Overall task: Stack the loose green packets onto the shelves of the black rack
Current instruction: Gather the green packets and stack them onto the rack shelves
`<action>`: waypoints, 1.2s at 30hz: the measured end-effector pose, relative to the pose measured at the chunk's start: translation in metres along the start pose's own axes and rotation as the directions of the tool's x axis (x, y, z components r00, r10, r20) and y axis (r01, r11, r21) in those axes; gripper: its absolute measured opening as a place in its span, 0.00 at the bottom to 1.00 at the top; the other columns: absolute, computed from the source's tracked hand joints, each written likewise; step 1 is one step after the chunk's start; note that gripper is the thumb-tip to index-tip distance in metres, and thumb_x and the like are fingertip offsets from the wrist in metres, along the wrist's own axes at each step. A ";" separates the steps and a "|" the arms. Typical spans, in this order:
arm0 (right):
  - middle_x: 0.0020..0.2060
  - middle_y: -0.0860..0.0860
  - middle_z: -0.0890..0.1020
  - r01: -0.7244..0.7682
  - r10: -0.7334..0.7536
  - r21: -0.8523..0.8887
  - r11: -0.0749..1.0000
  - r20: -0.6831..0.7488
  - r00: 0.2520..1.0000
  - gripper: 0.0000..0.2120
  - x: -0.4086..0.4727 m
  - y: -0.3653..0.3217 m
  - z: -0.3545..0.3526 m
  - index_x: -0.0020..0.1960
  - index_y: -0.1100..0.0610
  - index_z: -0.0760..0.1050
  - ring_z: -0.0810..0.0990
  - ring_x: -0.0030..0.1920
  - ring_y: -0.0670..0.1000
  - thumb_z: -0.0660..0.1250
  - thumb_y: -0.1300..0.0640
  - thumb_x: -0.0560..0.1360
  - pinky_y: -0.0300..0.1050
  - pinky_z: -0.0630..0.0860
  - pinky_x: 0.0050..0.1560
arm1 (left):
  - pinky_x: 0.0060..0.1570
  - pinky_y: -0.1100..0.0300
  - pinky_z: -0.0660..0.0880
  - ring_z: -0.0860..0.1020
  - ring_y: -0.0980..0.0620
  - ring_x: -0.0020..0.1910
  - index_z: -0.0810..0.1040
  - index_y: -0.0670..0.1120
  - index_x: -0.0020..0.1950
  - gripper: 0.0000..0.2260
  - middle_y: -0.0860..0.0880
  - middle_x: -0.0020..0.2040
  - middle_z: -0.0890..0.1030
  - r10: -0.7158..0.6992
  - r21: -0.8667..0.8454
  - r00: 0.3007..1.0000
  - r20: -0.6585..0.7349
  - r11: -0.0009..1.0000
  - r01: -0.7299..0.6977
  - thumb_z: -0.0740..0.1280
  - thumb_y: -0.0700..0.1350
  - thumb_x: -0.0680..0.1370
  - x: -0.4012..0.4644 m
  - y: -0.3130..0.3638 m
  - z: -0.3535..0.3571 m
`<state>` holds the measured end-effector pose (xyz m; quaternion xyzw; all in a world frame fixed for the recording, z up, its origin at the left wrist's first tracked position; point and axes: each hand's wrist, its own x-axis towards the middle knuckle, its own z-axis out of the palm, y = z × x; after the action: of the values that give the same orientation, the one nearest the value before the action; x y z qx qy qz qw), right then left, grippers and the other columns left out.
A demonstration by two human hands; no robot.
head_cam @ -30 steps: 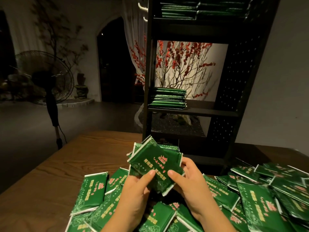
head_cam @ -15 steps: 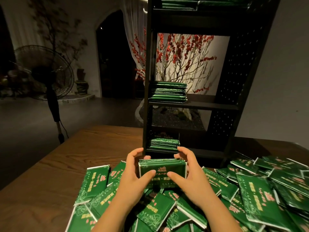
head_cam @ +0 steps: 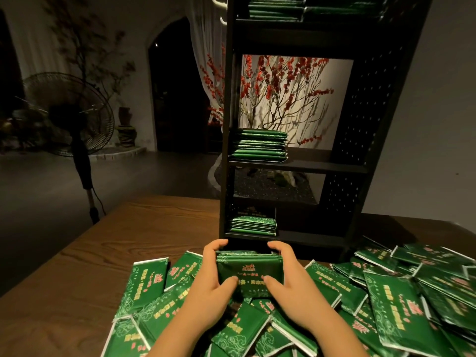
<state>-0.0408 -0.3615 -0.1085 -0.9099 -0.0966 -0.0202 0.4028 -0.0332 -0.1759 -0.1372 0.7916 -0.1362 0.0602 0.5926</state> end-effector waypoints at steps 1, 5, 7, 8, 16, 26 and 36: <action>0.48 0.45 0.76 -0.001 0.001 0.007 1.000 -0.004 1.000 0.27 -0.001 -0.002 -0.001 0.72 0.38 0.53 0.73 0.37 0.43 0.63 0.53 0.80 0.40 0.74 0.46 | 0.50 0.51 0.81 0.81 0.49 0.49 0.59 0.68 0.66 0.29 0.67 0.57 0.75 -0.012 0.012 1.000 -0.009 1.000 0.012 0.64 0.36 0.79 -0.001 0.000 0.000; 0.63 0.36 0.67 0.049 -0.038 0.077 0.996 -0.130 0.991 0.26 0.002 -0.001 -0.002 0.71 0.40 0.59 0.65 0.62 0.39 0.67 0.54 0.79 0.38 0.64 0.61 | 0.39 0.61 0.78 0.76 0.56 0.34 0.62 0.65 0.65 0.28 0.65 0.59 0.73 0.037 0.002 0.993 -0.116 0.999 -0.037 0.67 0.36 0.79 -0.001 0.008 -0.001; 0.61 0.38 0.74 0.063 -0.016 0.231 0.971 -0.200 0.980 0.25 0.003 0.001 -0.005 0.66 0.41 0.66 0.72 0.62 0.40 0.71 0.57 0.75 0.41 0.70 0.63 | 0.42 0.66 0.77 0.80 0.59 0.39 0.66 0.61 0.64 0.27 0.57 0.59 0.76 0.011 -0.151 0.988 -0.157 0.988 -0.035 0.67 0.32 0.78 -0.001 0.015 -0.001; 0.56 0.41 0.81 0.066 0.008 0.324 0.944 -0.223 0.975 0.23 0.003 0.002 -0.008 0.63 0.43 0.69 0.79 0.57 0.42 0.73 0.60 0.74 0.42 0.75 0.58 | 0.43 0.65 0.78 0.82 0.59 0.44 0.68 0.58 0.63 0.25 0.54 0.57 0.78 -0.018 -0.218 0.987 -0.159 0.976 -0.017 0.67 0.31 0.77 0.001 0.019 -0.001; 0.29 0.41 0.79 0.143 -0.009 0.499 0.855 -0.261 0.965 0.05 0.003 -0.015 -0.041 0.45 0.56 0.78 0.75 0.30 0.41 0.69 0.65 0.76 0.32 0.72 0.33 | 0.42 0.60 0.79 0.83 0.52 0.42 0.73 0.44 0.59 0.13 0.49 0.43 0.85 -0.043 -0.316 0.989 -0.138 0.949 -0.003 0.68 0.33 0.77 0.017 0.053 -0.009; 0.31 0.46 0.82 0.269 -0.048 0.448 0.852 -0.445 0.894 0.04 0.049 -0.070 -0.108 0.47 0.58 0.78 0.79 0.32 0.44 0.67 0.65 0.77 0.40 0.75 0.35 | 0.27 0.64 0.72 0.79 0.53 0.31 0.75 0.40 0.57 0.09 0.46 0.39 0.84 -0.085 -0.597 0.992 -0.098 0.802 0.010 0.68 0.36 0.78 0.078 0.124 -0.021; 0.44 0.57 0.84 0.106 0.199 0.613 0.783 -0.408 0.891 0.04 0.131 -0.126 -0.175 0.46 0.63 0.78 0.84 0.45 0.55 0.71 0.62 0.75 0.53 0.83 0.50 | 0.29 0.64 0.77 0.78 0.55 0.29 0.80 0.43 0.51 0.08 0.49 0.33 0.83 -0.309 -0.777 0.951 -0.013 0.601 0.185 0.70 0.48 0.79 0.138 0.177 -0.025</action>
<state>0.0711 -0.3871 0.1164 -0.6984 0.0214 -0.1874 0.6904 0.0499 -0.2185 0.0686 0.4689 0.0057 -0.0283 0.8828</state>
